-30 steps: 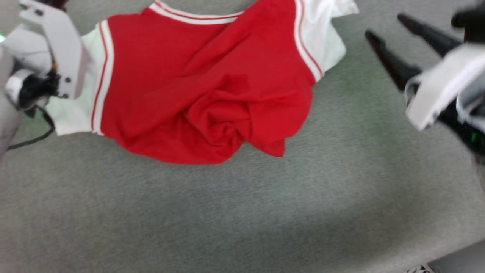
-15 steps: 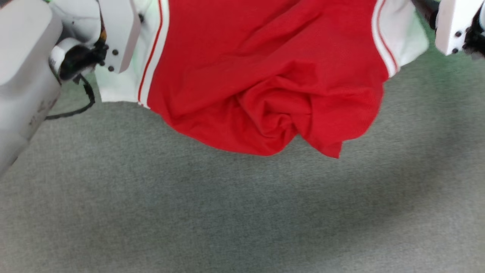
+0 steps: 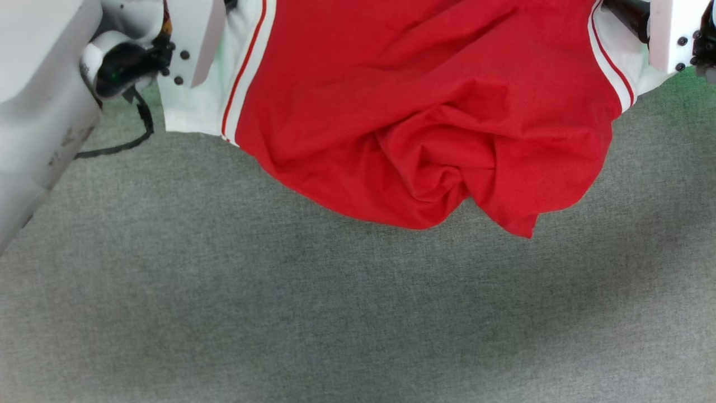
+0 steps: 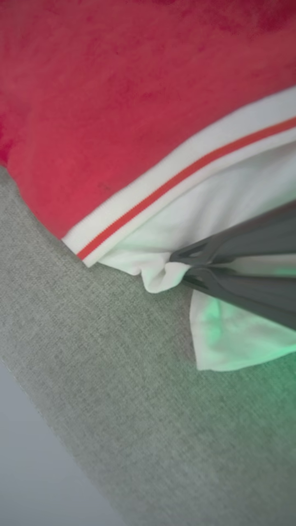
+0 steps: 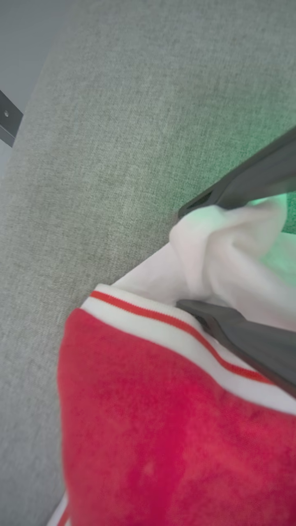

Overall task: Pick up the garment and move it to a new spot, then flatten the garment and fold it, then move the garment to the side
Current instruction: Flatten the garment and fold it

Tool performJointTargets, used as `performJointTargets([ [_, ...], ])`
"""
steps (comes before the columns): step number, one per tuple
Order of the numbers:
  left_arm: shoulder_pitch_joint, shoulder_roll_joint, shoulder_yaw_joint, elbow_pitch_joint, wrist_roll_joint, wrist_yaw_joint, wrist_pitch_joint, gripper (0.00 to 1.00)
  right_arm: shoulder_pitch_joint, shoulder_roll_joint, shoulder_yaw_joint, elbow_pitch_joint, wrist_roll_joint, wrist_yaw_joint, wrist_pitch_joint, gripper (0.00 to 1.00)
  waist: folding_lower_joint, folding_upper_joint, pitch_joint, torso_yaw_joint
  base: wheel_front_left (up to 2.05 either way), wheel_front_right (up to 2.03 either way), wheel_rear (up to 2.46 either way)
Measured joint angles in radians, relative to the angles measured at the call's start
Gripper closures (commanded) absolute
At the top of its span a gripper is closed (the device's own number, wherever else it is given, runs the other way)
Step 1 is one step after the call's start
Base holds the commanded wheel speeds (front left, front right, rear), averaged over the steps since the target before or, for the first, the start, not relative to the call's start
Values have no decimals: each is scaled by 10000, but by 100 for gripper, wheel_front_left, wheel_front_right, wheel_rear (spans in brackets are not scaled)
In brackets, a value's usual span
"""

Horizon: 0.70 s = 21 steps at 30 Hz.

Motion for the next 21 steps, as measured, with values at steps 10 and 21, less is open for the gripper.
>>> performJointTargets([
  [10,157,-138,-128,405,-594,13,-616,100,-294,171,683,688,489,10,-1103,100,0,0,-298,32,0,0,0],
  [21,170,-575,-217,1896,-708,13,-3241,100,-1151,324,-31,2121,510,10,-4288,100,0,0,-1125,170,0,0,0],
])
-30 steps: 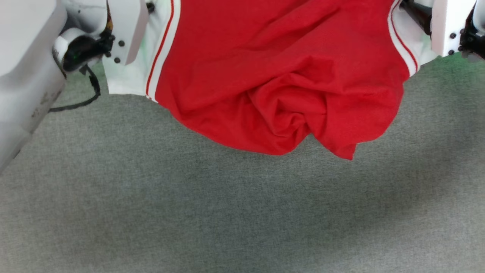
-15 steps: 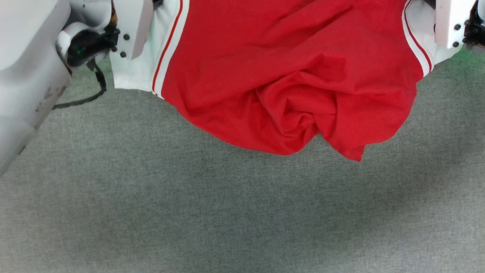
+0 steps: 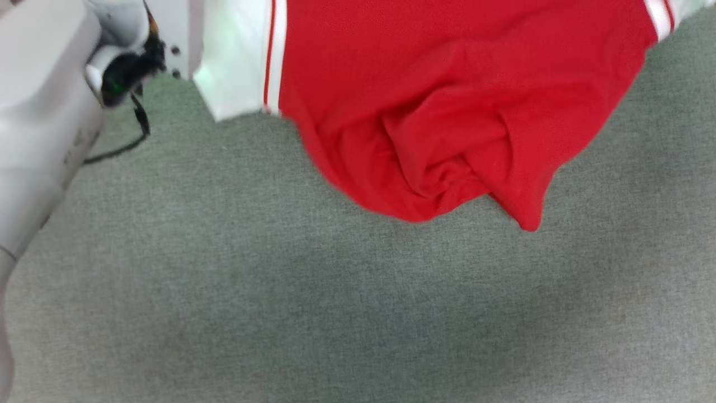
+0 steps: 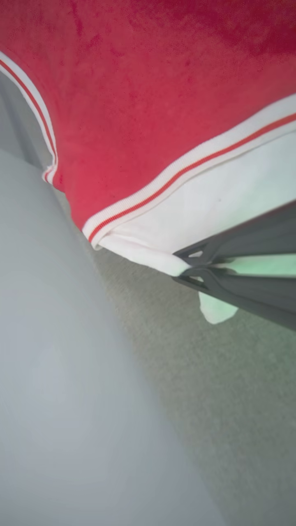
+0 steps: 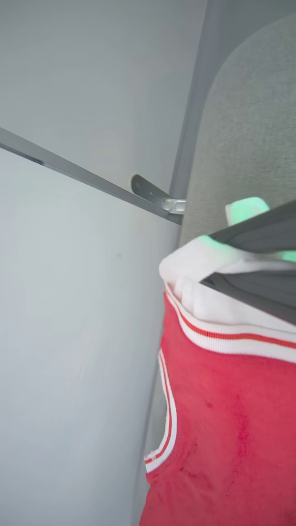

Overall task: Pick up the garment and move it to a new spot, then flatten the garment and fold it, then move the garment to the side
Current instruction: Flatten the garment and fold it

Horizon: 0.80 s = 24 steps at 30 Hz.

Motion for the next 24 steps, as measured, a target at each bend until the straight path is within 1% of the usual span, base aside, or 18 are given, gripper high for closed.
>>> performJointTargets([
  [3,-334,-274,330,961,19,25,-1179,100,-506,290,-267,533,-151,0,-857,100,0,1,-137,47,0,0,0],
  [5,-707,-483,677,1670,25,376,-2082,100,-969,512,-523,1018,-247,0,-1371,100,0,0,-163,71,0,0,0],
  [8,-1291,-922,1250,2445,-140,769,-3218,100,-1900,863,-934,1824,-416,2,-2230,100,0,0,-125,119,0,0,0],
  [9,-1505,-1087,1473,2648,-267,888,-3547,100,-2242,982,-1078,2084,-477,2,-2533,100,0,0,-103,141,0,0,0],
  [11,-1963,-1302,1795,2987,-384,993,-4134,100,-2901,1175,-1361,2619,-596,2,-2991,100,0,0,-68,188,0,0,0],
  [14,-2785,-1453,2441,3313,-621,1177,-4596,100,-3881,1294,-1783,3057,-725,4,-3438,100,0,0,-25,257,0,0,0],
  [17,-3566,-1503,3049,3336,-683,1187,-4706,100,-4636,1289,-2196,3262,-840,4,-3599,100,0,0,-22,330,0,0,0],
  [20,-4032,-1388,3871,2924,-232,1164,-4719,100,-4938,1298,-2435,3344,-1014,4,-3649,100,0,0,-51,410,0,0,0],
  [22,-3957,-1283,4381,2612,199,1122,-4719,100,-4938,1319,-2554,3348,-1179,4,-3651,100,0,0,-124,445,0,0,0],
  [24,-3726,-1191,5237,2169,476,1024,-4721,100,-4876,1317,-2685,3160,-1369,4,-3653,100,0,0,-209,479,0,0,0],
])
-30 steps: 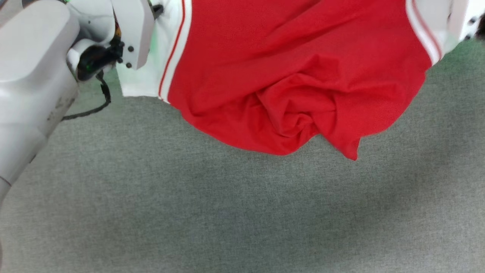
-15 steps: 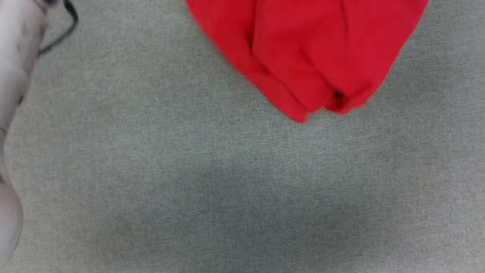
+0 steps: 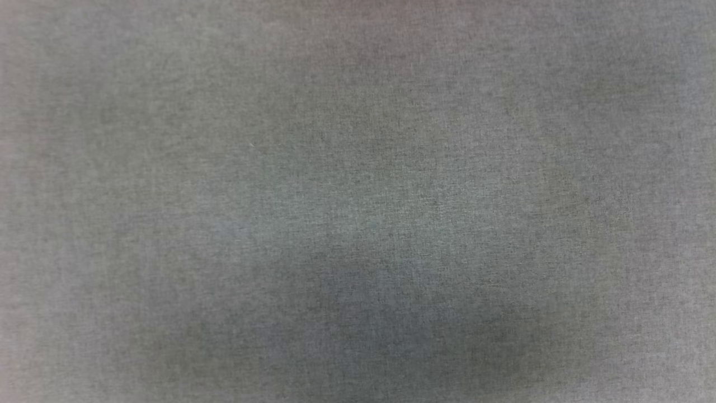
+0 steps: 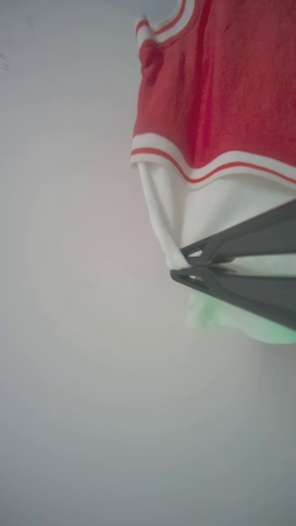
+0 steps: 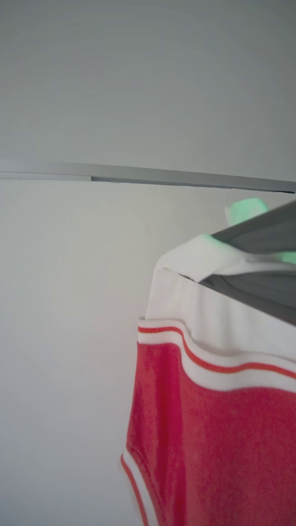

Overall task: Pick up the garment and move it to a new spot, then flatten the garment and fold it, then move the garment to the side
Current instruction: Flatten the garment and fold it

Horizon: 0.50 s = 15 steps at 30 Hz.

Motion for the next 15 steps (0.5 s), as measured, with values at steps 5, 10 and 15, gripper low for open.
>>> performJointTargets([
  [5,2078,-184,610,-368,698,-520,-12,100,1584,17,161,-616,-244,-2,-15,100,1,0,-346,66,0,0,0],
  [10,4175,-146,1383,-1252,796,-880,-27,100,3614,-213,646,-1563,23,-2,-17,100,0,0,-824,105,0,0,0],
  [15,7124,-186,1845,-2587,617,-984,-25,100,6109,-901,1296,-3264,740,-2,104,100,0,0,-1345,109,0,0,0],
])
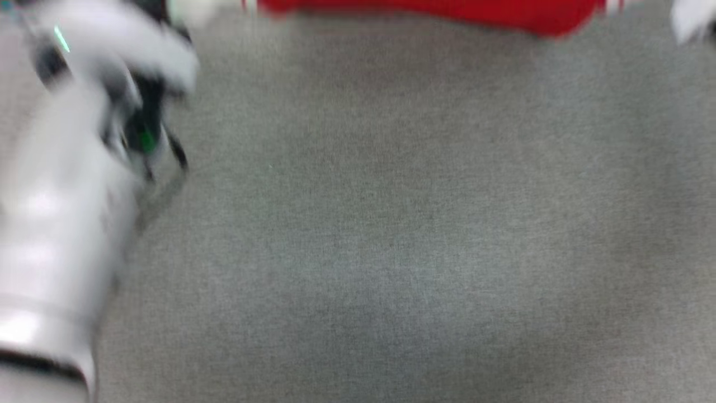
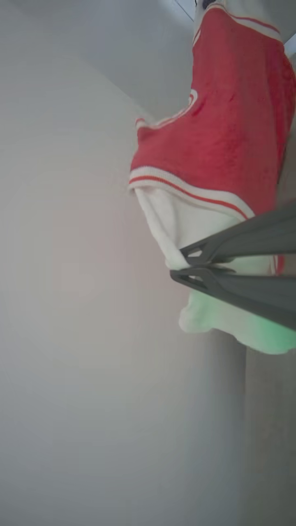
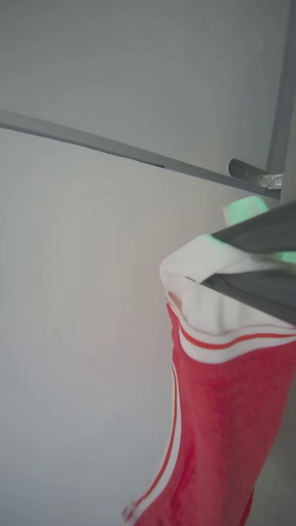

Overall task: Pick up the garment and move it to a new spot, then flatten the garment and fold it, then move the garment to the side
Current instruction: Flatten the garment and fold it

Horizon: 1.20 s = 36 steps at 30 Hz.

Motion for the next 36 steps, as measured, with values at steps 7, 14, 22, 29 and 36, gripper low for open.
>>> performJointTargets([
  [7,4254,117,1183,-2510,-303,-4,2,100,3291,-1158,320,-2516,1162,0,823,100,0,0,-741,-75,0,0,0],
  [14,8181,117,1824,-5066,-290,491,2,100,5933,-2079,-207,-4500,1463,0,1544,100,0,0,-1405,-241,0,0,0],
  [22,11319,928,1743,-7994,-464,773,104,100,8748,-2968,-1918,-6819,1007,0,2784,100,0,0,-1925,-421,0,0,0],
  [29,12934,1546,1758,-10052,-347,1653,278,100,11072,-2859,-4268,-8874,88,0,4353,100,0,0,-1779,-498,0,0,0],
  [36,12954,1703,1421,-10326,146,2132,627,100,12459,-1657,-5914,-10215,-1103,-2,5963,100,0,0,-1446,-456,0,0,0],
])
